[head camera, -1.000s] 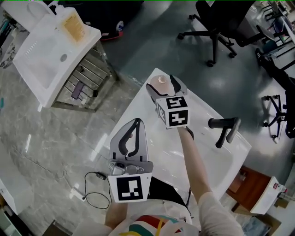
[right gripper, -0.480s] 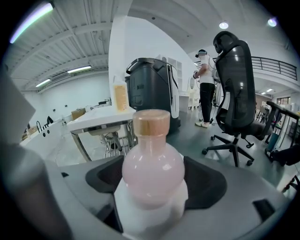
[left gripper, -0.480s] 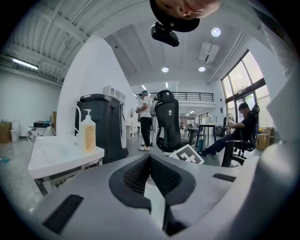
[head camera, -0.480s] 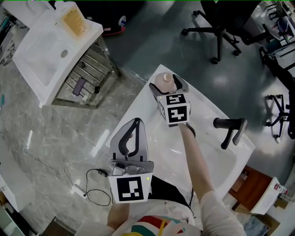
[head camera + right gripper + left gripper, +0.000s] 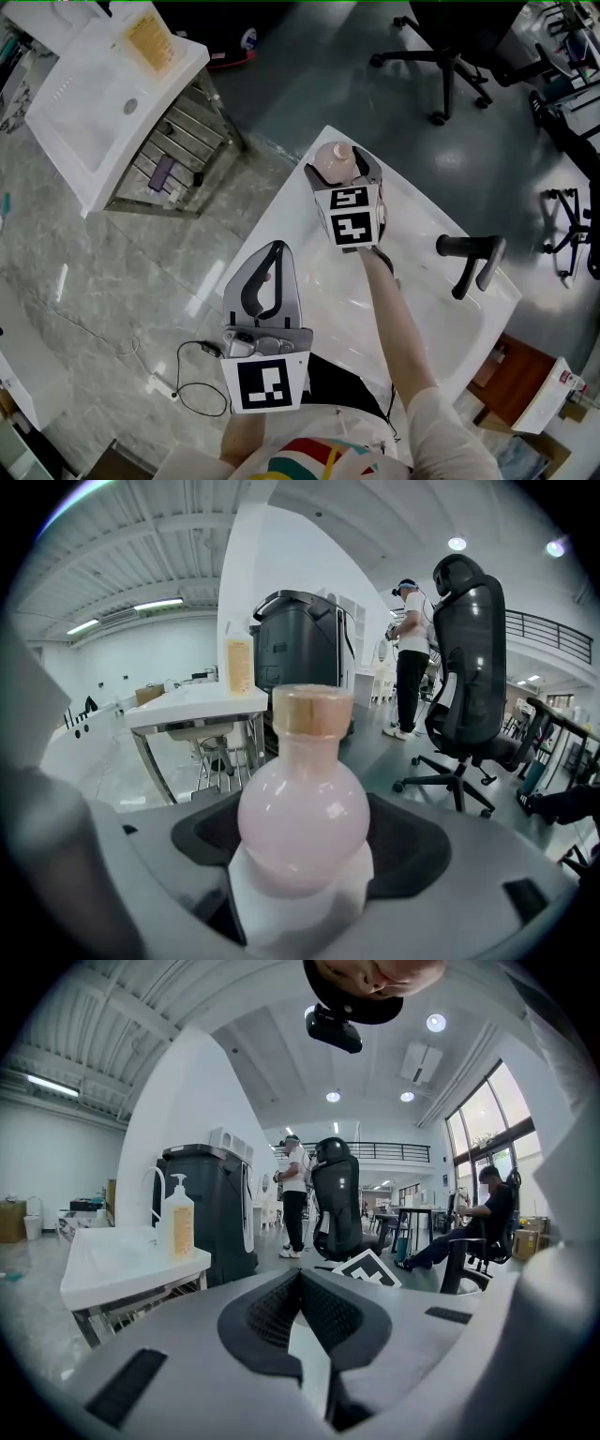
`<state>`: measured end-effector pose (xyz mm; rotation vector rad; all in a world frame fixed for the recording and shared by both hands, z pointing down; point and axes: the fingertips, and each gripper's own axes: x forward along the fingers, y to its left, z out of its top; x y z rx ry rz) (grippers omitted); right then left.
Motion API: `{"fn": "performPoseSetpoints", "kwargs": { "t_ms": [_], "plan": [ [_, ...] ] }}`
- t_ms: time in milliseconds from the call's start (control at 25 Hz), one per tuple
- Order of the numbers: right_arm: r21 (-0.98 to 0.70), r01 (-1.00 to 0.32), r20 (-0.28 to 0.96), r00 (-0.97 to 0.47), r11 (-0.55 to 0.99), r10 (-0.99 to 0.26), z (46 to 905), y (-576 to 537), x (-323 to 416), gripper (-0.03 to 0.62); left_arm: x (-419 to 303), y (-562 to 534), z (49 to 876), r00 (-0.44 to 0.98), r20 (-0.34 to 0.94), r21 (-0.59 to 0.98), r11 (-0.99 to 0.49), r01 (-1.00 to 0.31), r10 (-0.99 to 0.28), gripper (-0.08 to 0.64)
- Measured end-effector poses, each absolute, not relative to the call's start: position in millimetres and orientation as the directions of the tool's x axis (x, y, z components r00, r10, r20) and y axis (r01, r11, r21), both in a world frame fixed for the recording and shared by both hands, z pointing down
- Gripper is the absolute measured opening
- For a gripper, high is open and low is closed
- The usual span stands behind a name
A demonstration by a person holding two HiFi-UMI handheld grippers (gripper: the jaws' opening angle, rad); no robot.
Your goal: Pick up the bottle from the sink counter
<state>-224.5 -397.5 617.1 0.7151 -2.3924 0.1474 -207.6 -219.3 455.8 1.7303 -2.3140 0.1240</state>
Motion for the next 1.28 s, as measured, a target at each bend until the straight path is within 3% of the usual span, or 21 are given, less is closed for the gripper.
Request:
{"fn": "performPoseSetpoints", "kwargs": {
  "t_ms": [800, 1280],
  "plan": [
    [0.040, -0.528, 0.611, -0.659, 0.848, -0.439, 616.2, -393.1, -219.7, 0.387, -213.6, -209.0, 442.1, -0.293, 0.224, 0.046, 0.310, -0.949, -0.930, 0.018],
    [0.076, -0.523, 0.520, -0.706, 0.849, -0.481, 523.4, -382.2, -208.9, 0.387, -206.3, -215.8, 395.0, -0.250, 0.129, 0.045, 0.258, -0.965, -0.960, 0.018]
  ]
}}
